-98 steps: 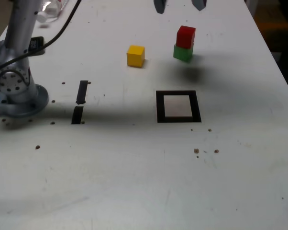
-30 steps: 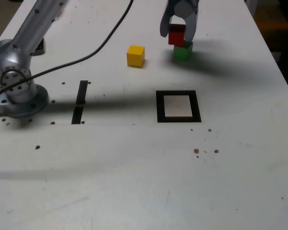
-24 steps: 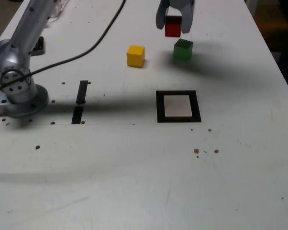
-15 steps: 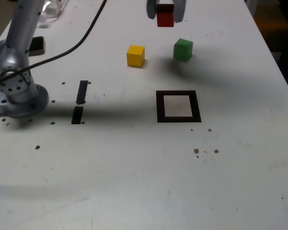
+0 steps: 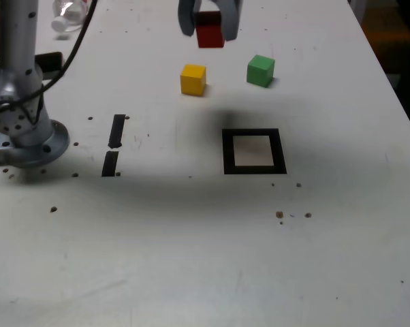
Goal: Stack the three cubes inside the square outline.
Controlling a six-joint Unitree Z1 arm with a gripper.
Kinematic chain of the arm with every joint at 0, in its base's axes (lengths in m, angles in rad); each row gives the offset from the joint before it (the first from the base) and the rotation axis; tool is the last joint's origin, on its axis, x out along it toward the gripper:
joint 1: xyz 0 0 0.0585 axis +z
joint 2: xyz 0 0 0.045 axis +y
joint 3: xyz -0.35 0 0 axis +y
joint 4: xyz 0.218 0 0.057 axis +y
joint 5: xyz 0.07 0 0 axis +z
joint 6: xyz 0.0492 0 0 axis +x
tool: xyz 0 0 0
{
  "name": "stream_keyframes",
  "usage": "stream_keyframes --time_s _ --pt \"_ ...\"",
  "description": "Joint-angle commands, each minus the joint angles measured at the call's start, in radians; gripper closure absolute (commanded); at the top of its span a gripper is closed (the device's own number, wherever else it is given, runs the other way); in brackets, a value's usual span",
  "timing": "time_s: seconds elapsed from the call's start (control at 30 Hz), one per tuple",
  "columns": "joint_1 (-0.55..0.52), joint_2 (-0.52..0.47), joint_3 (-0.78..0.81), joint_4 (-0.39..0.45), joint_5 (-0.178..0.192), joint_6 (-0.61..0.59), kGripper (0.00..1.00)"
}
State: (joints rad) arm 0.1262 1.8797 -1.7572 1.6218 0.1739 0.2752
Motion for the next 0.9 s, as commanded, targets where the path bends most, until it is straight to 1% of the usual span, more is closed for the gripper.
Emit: stream_keyframes --time_s 0.0,0.1,0.23,0.37,0.57,0.77,0.87 --pt "-0.032 -0.012 0.011 0.009 -0.006 -0.028 0.70" --pt "-0.093 -0.004 0.030 0.006 -0.020 -0.101 0.70" --pt "-0.138 0.017 0.047 -0.008 -0.039 -0.175 0.70" --pt "-0.173 0.042 0.080 -0.046 -0.066 -0.253 0.70" --pt "-0.187 0.072 0.112 -0.114 -0.093 -0.308 0.70" --pt "-0.208 0.101 0.120 -0.169 -0.107 -0.376 0.70" --pt "-0.221 0.119 0.115 -0.188 -0.118 -0.391 0.70"
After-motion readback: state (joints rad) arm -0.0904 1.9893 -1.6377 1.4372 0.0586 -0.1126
